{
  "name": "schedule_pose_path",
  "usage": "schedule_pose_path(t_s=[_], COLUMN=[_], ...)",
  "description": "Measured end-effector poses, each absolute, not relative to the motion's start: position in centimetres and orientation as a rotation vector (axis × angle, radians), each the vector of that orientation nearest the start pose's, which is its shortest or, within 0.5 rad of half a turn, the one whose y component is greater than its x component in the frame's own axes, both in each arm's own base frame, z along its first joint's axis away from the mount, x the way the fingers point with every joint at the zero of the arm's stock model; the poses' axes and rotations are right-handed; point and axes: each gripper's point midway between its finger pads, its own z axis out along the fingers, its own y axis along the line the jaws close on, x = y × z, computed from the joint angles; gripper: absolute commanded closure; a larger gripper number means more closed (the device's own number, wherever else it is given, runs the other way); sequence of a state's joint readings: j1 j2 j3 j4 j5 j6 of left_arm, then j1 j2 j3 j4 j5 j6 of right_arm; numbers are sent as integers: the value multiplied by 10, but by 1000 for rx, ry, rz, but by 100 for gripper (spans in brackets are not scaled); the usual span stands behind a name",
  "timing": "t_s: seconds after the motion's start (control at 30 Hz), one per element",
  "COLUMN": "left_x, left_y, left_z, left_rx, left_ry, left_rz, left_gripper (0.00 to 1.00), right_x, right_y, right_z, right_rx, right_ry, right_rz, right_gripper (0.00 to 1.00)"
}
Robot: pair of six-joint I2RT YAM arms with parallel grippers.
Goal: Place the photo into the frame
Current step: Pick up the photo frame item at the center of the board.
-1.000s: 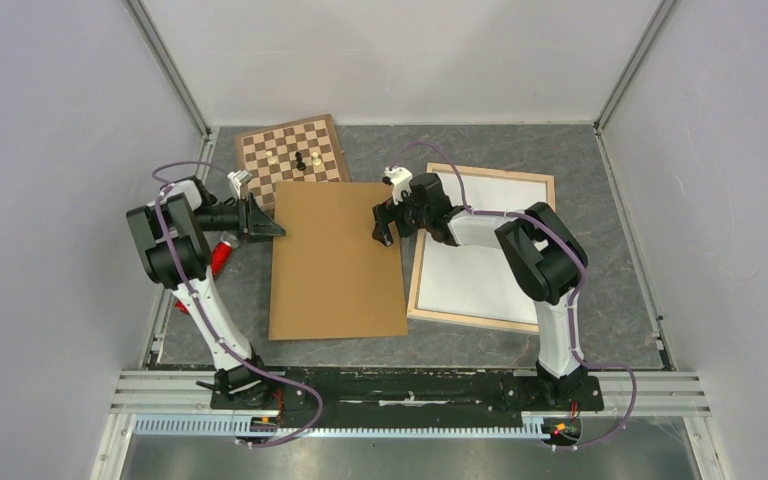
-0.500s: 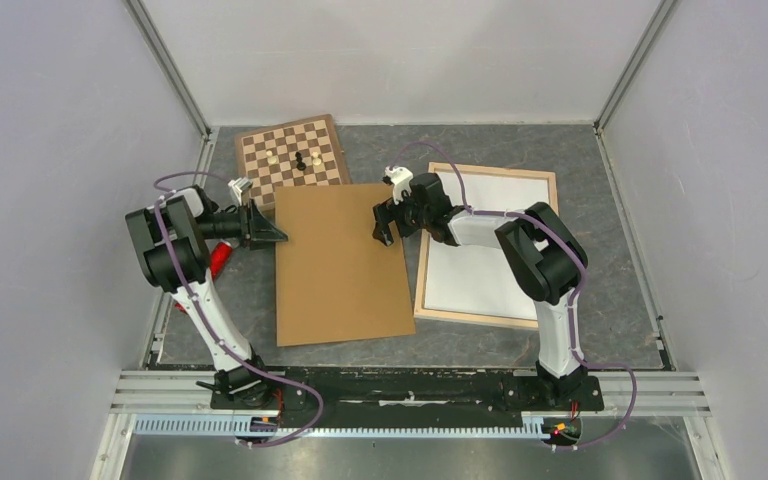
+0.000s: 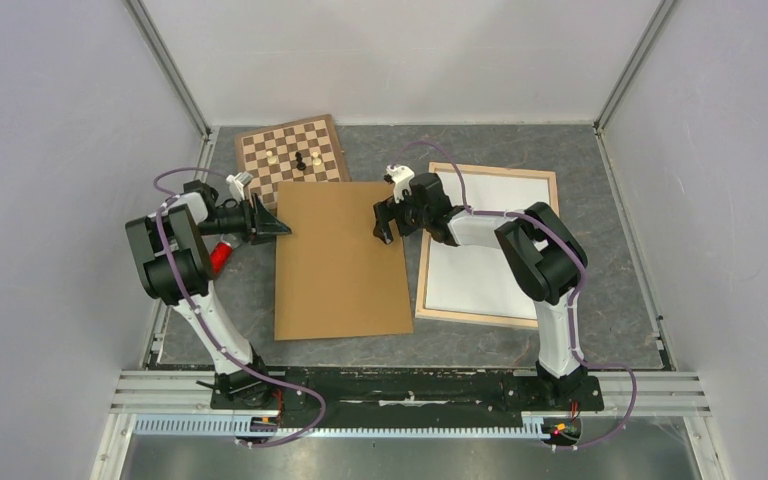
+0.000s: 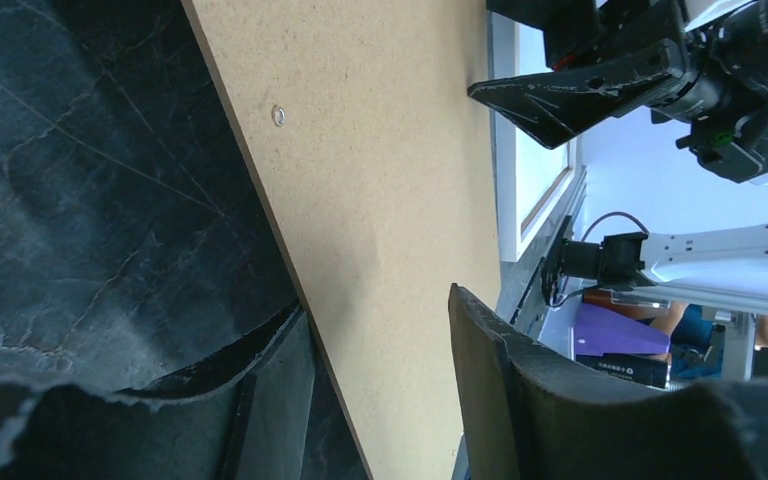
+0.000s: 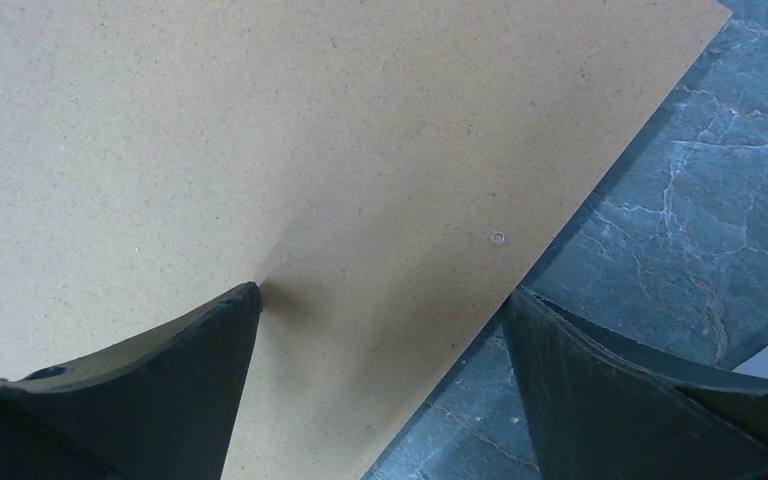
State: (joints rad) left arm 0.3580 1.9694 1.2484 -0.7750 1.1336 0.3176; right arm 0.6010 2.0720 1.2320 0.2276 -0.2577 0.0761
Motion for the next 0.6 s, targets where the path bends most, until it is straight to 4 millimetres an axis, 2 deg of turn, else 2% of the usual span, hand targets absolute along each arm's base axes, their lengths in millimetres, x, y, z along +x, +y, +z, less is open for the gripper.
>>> schedule_pose_path(t_s=[0.23, 0.43, 0.6], left_x=[351, 350, 342], left_y=[-37, -39, -43], left_z=[87, 95, 95], left_rx=[51, 200, 177], left_ry=[2290, 2193, 2145], left_rz=[-1461, -1590, -1670], left_gripper=[46, 47, 45], right_x=[411, 412, 413], right_y=[338, 337, 336], right_z=[29, 29, 29], right_rx=[-717, -706, -699], right_ry=[2121, 2126, 2128], right_rz=[656, 654, 643], right_gripper=[8, 8, 8])
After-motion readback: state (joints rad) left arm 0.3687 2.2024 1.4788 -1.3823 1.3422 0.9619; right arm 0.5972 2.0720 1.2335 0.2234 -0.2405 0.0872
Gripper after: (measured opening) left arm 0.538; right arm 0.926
